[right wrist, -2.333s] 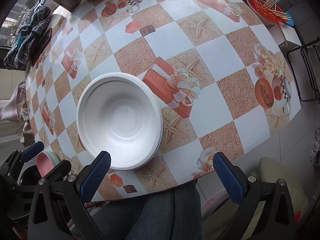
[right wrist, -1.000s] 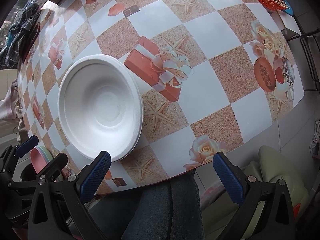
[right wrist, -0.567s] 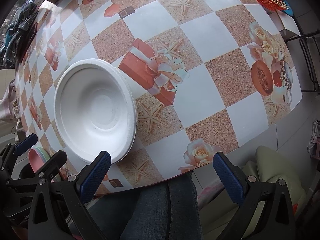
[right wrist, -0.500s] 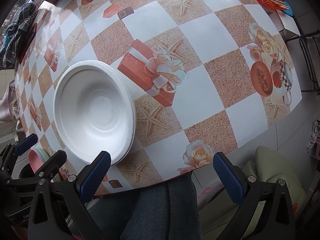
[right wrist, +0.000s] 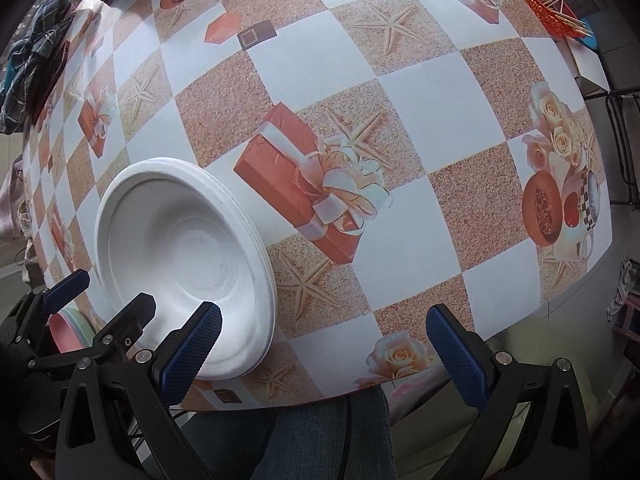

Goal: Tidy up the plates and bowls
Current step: 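Move both grippers to the rim of the nested bowl stack, then close both grippers on the bowl stack rim and lift it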

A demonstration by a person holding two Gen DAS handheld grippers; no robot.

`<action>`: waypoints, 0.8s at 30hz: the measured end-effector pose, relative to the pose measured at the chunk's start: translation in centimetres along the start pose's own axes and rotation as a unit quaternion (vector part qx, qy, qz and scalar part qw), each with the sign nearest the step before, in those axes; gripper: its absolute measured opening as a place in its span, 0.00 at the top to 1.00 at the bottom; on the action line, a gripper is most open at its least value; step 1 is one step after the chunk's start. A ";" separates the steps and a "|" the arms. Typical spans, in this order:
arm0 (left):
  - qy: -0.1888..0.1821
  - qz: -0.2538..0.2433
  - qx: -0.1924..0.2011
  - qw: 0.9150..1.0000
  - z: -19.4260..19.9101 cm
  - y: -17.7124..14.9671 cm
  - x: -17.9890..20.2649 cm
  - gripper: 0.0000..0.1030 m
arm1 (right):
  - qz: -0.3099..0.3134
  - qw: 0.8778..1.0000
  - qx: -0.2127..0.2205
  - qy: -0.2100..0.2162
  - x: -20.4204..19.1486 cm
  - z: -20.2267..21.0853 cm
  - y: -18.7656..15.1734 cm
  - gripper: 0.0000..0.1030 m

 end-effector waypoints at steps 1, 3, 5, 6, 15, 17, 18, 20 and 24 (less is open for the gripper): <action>-0.001 0.006 -0.002 1.000 -0.4 0.1 -0.1 0.09 | 0.003 1.000 -0.001 0.001 -0.1 -0.2 0.3 0.00; -0.002 0.016 -0.001 1.000 -1.0 0.3 -0.3 0.09 | 0.010 1.000 0.000 0.002 -0.5 -0.6 0.9 0.00; 0.000 0.020 0.000 1.000 -1.7 0.6 -0.4 0.09 | 0.023 1.000 0.005 0.003 -0.8 -1.0 1.5 0.00; 0.002 0.022 -0.002 1.000 -2.1 0.7 -0.5 0.09 | 0.032 0.999 0.004 -0.003 -1.0 -1.3 1.7 0.00; -0.009 0.031 -0.006 0.999 -4.3 1.1 -0.8 0.00 | 0.085 0.996 -0.006 -0.035 -2.5 -3.6 3.6 0.00; -0.008 0.029 -0.007 1.000 -4.5 1.4 -0.9 0.00 | 0.084 0.996 -0.011 -0.036 -2.8 -3.8 4.0 0.00; -0.007 0.026 -0.006 1.000 -4.6 1.5 -0.8 0.00 | 0.086 0.995 -0.011 -0.038 -2.9 -3.8 4.1 0.00; -0.004 0.023 -0.009 1.000 -4.7 1.3 0.4 0.00 | 0.089 0.995 -0.008 -0.038 -3.4 -3.8 4.4 0.00; -0.005 0.024 -0.013 1.000 -4.7 1.4 1.0 0.00 | 0.084 0.996 -0.001 -0.036 -3.6 -3.7 4.5 0.00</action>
Point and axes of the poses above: each gripper's, at about its wrist camera, not at the fingertips, and z roughly against the way its jaws point, x to its right, y to its top, the point moved 5 cm from there along -z, roughly the way its jaws point, and after that the axes turned 3 degrees about y, right-handed, at the moved point
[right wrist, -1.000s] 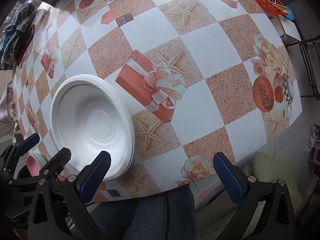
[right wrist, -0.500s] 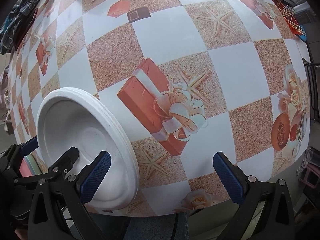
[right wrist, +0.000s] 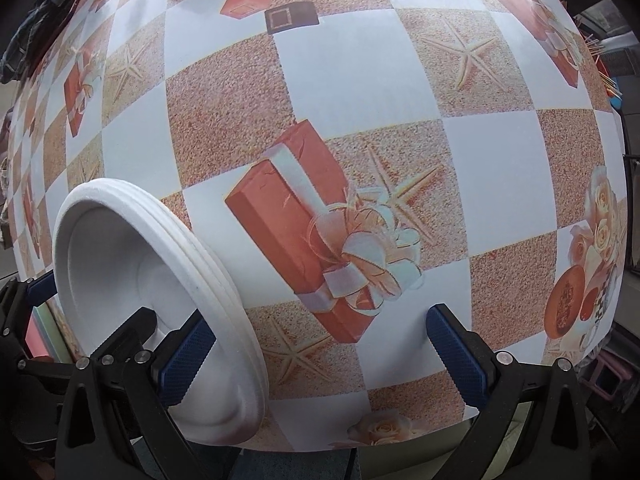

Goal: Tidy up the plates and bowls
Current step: 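Close both grippers on the bowl stack rim and lift it, then carry the bowl stack with both grippers over the pink plate stack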

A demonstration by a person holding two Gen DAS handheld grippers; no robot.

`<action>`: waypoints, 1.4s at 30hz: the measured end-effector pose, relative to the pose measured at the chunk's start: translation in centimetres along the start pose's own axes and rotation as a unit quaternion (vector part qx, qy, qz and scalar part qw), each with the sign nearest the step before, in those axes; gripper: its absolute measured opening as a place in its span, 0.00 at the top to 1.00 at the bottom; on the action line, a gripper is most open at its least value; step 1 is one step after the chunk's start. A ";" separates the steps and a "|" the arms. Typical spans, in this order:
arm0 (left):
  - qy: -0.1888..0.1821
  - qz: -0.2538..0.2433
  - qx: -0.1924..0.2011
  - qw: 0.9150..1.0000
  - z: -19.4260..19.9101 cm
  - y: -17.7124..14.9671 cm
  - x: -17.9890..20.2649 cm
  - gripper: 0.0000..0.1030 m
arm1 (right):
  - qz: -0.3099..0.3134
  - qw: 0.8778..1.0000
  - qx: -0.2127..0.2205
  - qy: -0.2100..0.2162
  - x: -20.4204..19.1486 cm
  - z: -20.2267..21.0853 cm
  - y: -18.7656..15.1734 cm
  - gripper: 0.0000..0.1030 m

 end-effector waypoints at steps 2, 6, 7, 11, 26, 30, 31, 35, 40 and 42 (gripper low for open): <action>0.000 0.000 0.005 1.000 0.1 -0.2 0.3 0.00 | -0.003 1.000 0.007 0.000 0.4 0.4 -0.4 0.00; 0.000 -0.006 -0.007 1.000 0.4 -0.1 0.9 0.00 | -0.001 1.000 0.015 0.000 1.2 0.8 -2.7 0.00; 0.003 -0.001 -0.005 1.000 0.5 -0.2 0.8 0.00 | 0.000 1.000 0.012 0.000 1.2 0.8 -2.6 0.00; 0.023 0.005 0.022 0.999 1.3 -0.3 0.3 0.03 | 0.009 1.000 0.001 0.002 1.2 1.1 -2.2 0.00; -0.041 0.005 0.042 0.998 3.0 1.3 0.7 0.46 | 0.081 0.996 0.030 0.039 -0.7 3.4 -3.1 0.57; -0.042 -0.023 0.042 0.998 3.5 1.6 2.5 0.62 | 0.064 0.994 0.018 0.085 -1.6 3.5 -3.2 0.78; -0.036 -0.031 0.045 0.998 3.6 1.6 2.7 0.64 | 0.062 0.994 0.018 0.086 -1.7 3.5 -3.2 0.78; -0.011 -0.041 0.052 0.998 3.9 1.4 3.2 0.64 | 0.064 0.995 0.020 0.073 -2.8 3.6 -3.8 0.78; -0.003 -0.039 0.052 0.998 4.2 -0.1 2.7 0.73 | 0.057 0.995 0.008 0.077 -4.3 2.8 -5.7 0.78; 0.003 -0.038 0.052 0.998 4.0 -0.9 2.2 0.73 | 0.054 0.995 0.004 0.078 -5.2 2.5 -6.4 0.78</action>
Point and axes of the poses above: each gripper's, at about its wrist camera, not at the fingertips, and z roughly against the way its jaws point, x to its right, y to its top, the point moved 5 cm from there along -z, roughly the way its jaws point, and after that the axes turned 3 degrees about y, right-handed, at the moved point
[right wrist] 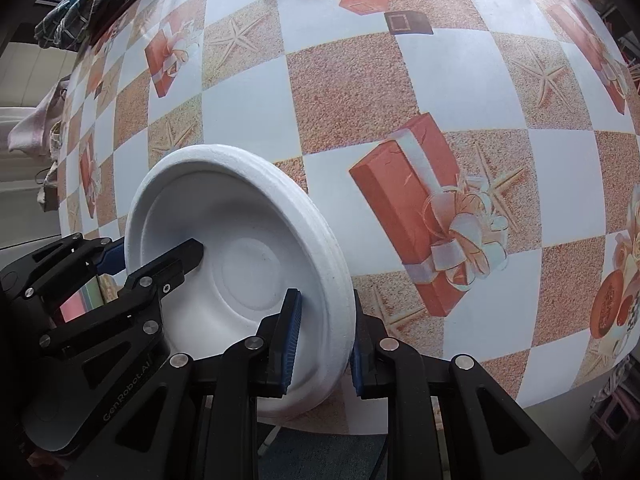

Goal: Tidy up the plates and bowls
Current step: 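Carry the bowl stack with both grippers over the pink plate stack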

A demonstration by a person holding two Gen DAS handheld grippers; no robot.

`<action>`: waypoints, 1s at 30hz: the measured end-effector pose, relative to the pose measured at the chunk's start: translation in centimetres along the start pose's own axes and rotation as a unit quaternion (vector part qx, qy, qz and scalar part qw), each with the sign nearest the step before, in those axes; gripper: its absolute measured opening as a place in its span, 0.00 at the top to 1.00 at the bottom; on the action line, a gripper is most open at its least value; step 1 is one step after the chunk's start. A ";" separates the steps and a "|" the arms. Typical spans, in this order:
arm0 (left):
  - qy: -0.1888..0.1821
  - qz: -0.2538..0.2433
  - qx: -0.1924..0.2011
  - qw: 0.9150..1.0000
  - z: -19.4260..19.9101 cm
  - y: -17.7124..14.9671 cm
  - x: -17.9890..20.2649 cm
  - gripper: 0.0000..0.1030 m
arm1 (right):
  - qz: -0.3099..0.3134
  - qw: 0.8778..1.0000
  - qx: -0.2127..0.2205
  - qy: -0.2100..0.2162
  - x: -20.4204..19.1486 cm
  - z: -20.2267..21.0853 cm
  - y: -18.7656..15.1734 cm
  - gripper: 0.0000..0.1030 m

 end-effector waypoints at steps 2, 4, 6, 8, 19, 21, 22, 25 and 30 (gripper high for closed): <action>0.004 0.003 -0.002 1.000 0.1 -0.8 -0.5 0.73 | -0.008 1.000 -0.003 0.003 -0.8 -0.4 -0.6 0.78; 0.008 0.008 -0.004 1.000 0.2 -1.6 -1.0 0.73 | -0.013 1.000 -0.008 0.007 -1.7 -0.8 -1.0 0.78; 0.010 0.015 -0.002 1.000 0.4 -2.2 -1.5 0.73 | -0.010 1.000 -0.011 -0.003 -2.6 -1.3 -1.5 0.77; 0.009 0.018 -0.002 1.000 0.5 -2.8 -1.9 0.73 | -0.006 1.000 -0.013 -0.007 -3.2 -2.0 -2.0 0.77; 0.016 0.012 0.001 1.000 0.7 -4.0 -1.7 0.73 | -0.004 1.000 -0.023 -0.011 -2.7 -2.4 -0.8 0.77; 0.017 0.014 0.000 1.000 0.5 -4.3 -2.4 0.73 | -0.001 1.000 -0.028 -0.009 -3.1 -2.7 -1.6 0.77; 0.018 0.015 0.000 1.000 0.6 -4.5 -2.7 0.73 | 0.002 0.999 -0.030 -0.010 -3.1 -2.6 -1.9 0.77; 0.019 0.020 -0.002 1.000 0.3 -5.1 -3.5 0.73 | 0.011 0.999 -0.033 -0.014 -3.9 -2.9 -2.5 0.77; 0.020 0.032 -0.002 0.999 0.4 -6.6 -4.9 0.73 | 0.024 0.999 -0.038 -0.016 -6.3 -3.8 -2.7 0.77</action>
Point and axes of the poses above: each gripper's, at about its wrist camera, not at the fingertips, and z roughly against the way its jaws point, x to its right, y to its top, the point moved 5 cm from there along -z, roughly the way its jaws point, and after that the axes turned 3 degrees about y, right-handed, at the moved point
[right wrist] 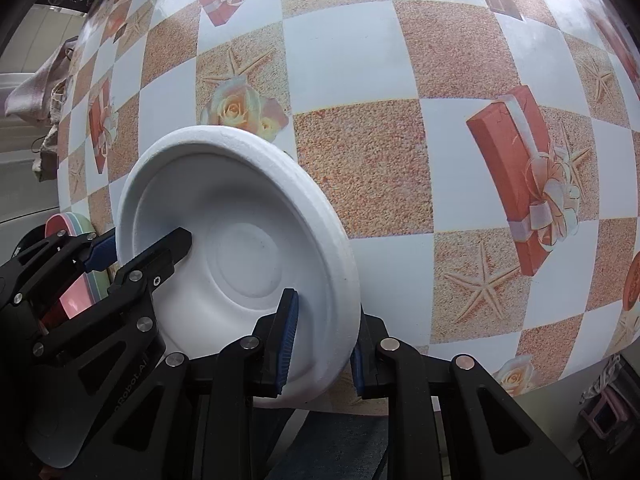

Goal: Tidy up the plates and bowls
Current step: 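Carry the bowl stack with both grippers over the pink plate stack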

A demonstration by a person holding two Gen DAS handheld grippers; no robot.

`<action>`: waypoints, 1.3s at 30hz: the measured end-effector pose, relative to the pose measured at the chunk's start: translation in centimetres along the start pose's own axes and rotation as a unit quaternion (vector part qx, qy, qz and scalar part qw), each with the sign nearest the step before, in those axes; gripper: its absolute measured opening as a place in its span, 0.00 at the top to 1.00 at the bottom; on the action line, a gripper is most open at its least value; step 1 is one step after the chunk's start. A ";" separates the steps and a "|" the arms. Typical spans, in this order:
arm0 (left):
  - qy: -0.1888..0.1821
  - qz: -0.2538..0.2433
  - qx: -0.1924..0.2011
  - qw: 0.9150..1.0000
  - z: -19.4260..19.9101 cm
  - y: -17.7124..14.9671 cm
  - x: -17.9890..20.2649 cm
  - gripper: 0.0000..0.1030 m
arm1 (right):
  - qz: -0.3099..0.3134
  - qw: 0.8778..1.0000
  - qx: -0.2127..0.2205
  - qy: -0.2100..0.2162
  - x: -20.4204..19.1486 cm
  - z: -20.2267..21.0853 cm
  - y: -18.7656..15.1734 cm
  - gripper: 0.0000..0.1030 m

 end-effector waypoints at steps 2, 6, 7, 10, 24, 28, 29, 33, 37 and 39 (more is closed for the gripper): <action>0.001 0.005 0.000 1.000 0.0 -0.6 -0.6 0.73 | 0.005 1.000 -0.001 -0.003 -1.0 -0.4 0.0 0.77; 0.002 0.018 -0.001 1.000 0.0 -1.9 -2.1 0.73 | 0.021 1.000 -0.004 -0.008 -3.2 -1.0 0.0 0.77; 0.002 0.023 -0.001 1.000 0.0 -2.2 -2.5 0.73 | 0.025 1.000 -0.006 -0.009 -3.6 -1.2 0.0 0.77; -0.002 0.036 0.001 0.999 -0.3 -3.4 -4.0 0.73 | 0.037 0.999 -0.008 -0.011 -5.2 -1.8 -0.1 0.77; -0.007 0.082 -0.007 0.997 -0.7 -8.1 -7.9 0.73 | 0.099 0.994 -0.023 -0.030 -13.8 -5.4 -0.6 0.76; -0.004 0.079 -0.005 0.997 -1.0 -9.4 -8.4 0.73 | 0.099 0.994 -0.024 -0.030 -15.2 -6.1 -0.7 0.76; -0.006 0.078 -0.007 0.997 -1.1 -9.6 -8.6 0.73 | 0.099 0.994 -0.024 -0.030 -15.1 -6.0 -0.6 0.76; -0.007 0.079 -0.008 0.997 -1.0 -9.0 -8.2 0.73 | 0.101 0.994 -0.023 -0.031 -15.7 -6.2 -0.5 0.76; -0.004 0.078 -0.008 0.997 -0.7 -8.9 -8.2 0.73 | 0.096 0.995 -0.023 -0.027 -14.9 -5.9 -0.7 0.76; -0.005 0.079 -0.009 0.997 -0.6 -8.9 -8.1 0.73 | 0.097 0.995 -0.023 -0.027 -14.6 -6.0 -0.8 0.76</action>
Point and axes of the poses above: each gripper's, at about its wrist camera, not at the fingertips, and z roughly against the way its jaws point, x to its right, y to its top, the point moved 5 cm from there along -z, roughly the way its jaws point, and after that the axes turned 3 degrees about y, right-handed, at the moved point
